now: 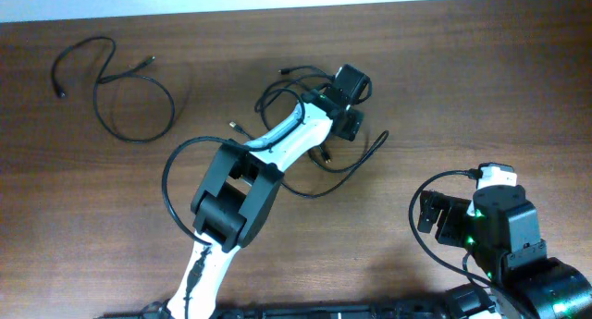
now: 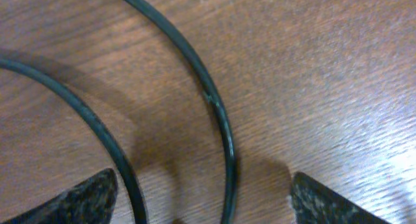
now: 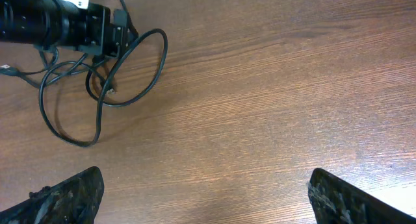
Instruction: Untangle cables
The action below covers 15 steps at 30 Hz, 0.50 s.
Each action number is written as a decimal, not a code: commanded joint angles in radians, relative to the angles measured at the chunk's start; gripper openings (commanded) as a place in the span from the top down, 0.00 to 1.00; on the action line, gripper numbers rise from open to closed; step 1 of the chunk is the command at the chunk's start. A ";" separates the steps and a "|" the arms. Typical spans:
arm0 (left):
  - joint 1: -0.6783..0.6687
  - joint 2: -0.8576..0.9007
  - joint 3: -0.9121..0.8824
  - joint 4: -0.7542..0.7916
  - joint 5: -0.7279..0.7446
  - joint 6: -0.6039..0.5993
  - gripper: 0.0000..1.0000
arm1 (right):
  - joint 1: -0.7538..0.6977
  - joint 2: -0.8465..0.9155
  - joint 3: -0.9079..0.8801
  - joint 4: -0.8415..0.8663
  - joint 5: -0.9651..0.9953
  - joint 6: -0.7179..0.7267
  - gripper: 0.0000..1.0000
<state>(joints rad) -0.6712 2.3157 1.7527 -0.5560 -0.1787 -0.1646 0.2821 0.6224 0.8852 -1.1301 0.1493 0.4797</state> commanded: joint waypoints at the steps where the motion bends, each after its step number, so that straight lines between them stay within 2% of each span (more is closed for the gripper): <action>1: 0.002 0.048 0.002 -0.013 0.029 -0.002 0.38 | -0.003 -0.005 -0.001 0.000 -0.005 0.008 0.01; 2: 0.002 0.048 0.002 -0.006 0.070 -0.002 0.43 | -0.003 -0.005 -0.001 0.000 -0.010 0.008 0.01; 4: 0.000 0.048 0.002 -0.002 0.128 -0.002 0.67 | -0.003 -0.005 -0.001 0.000 -0.010 0.008 0.01; 5: 0.000 0.048 0.002 -0.003 0.131 -0.002 0.75 | -0.003 -0.005 -0.001 0.000 -0.010 0.008 0.01; 6: 0.000 0.048 0.002 -0.006 0.130 -0.002 0.90 | -0.003 -0.005 -0.001 0.000 -0.010 0.008 0.01; 7: 0.000 0.048 0.002 -0.007 0.130 -0.002 0.97 | -0.003 -0.005 -0.001 0.000 -0.010 0.008 0.01; 8: 0.000 0.048 0.002 -0.007 0.130 -0.002 1.00 | -0.003 -0.005 -0.001 0.000 -0.010 0.008 0.01; 15: 0.040 -0.026 0.023 -0.058 0.130 -0.002 1.00 | -0.003 -0.005 -0.001 0.000 -0.010 0.008 0.01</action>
<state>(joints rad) -0.6586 2.3211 1.7660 -0.5781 -0.0551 -0.1722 0.2821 0.6224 0.8852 -1.1301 0.1410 0.4870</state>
